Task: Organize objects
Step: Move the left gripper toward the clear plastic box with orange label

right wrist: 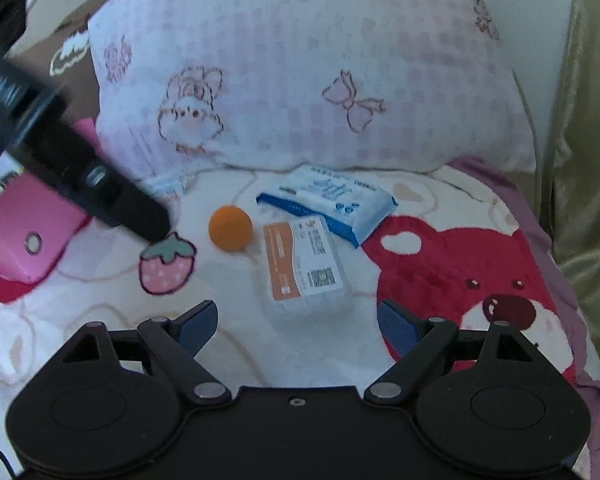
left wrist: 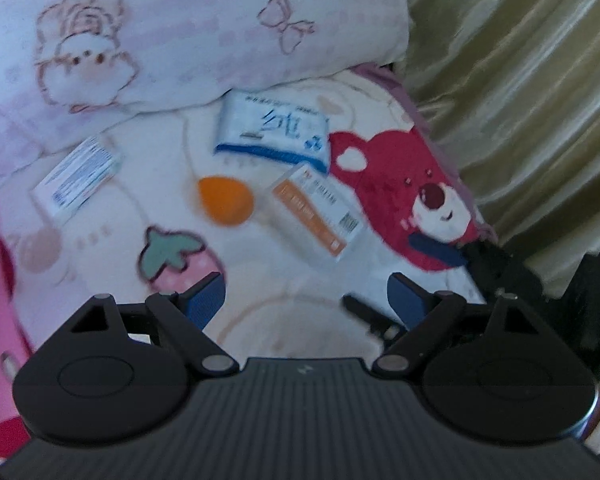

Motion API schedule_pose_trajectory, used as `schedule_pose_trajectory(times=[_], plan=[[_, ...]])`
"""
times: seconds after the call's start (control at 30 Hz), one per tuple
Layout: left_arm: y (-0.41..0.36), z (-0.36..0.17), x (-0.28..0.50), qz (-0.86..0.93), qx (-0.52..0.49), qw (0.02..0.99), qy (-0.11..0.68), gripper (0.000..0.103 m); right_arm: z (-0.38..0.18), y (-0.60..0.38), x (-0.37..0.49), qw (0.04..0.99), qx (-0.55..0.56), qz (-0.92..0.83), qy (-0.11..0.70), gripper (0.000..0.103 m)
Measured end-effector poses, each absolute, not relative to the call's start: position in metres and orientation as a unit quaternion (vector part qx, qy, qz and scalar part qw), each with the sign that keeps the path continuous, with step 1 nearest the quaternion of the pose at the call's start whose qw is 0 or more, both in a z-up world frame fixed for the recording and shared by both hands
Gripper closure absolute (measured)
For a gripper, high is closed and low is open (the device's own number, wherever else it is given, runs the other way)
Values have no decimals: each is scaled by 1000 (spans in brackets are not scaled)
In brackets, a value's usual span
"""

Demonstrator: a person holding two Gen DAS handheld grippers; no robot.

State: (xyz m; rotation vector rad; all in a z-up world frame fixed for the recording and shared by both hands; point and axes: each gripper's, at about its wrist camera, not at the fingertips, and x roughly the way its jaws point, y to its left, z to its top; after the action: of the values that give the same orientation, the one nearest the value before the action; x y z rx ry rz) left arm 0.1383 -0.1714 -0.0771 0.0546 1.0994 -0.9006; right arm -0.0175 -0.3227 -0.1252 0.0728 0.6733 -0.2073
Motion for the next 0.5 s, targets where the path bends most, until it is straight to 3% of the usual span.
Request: schedule_pose_trajectory(times=[0.2, 0.27, 0.37, 0.5], plan=[[-195, -106, 148, -425, 5, 753, 502, 20, -134, -322, -11, 938, 26, -101, 330, 13], [-201, -118, 150, -432, 3, 746, 506, 29, -137, -320, -10, 939, 14, -103, 329, 13], [-207, -133, 151, -432, 9, 746, 507, 35, -139, -317, -7, 937, -2, -109, 331, 13], [-214, -142, 152, -424, 19, 755, 500, 35, -142, -316, -5, 936, -13, -105, 335, 14]])
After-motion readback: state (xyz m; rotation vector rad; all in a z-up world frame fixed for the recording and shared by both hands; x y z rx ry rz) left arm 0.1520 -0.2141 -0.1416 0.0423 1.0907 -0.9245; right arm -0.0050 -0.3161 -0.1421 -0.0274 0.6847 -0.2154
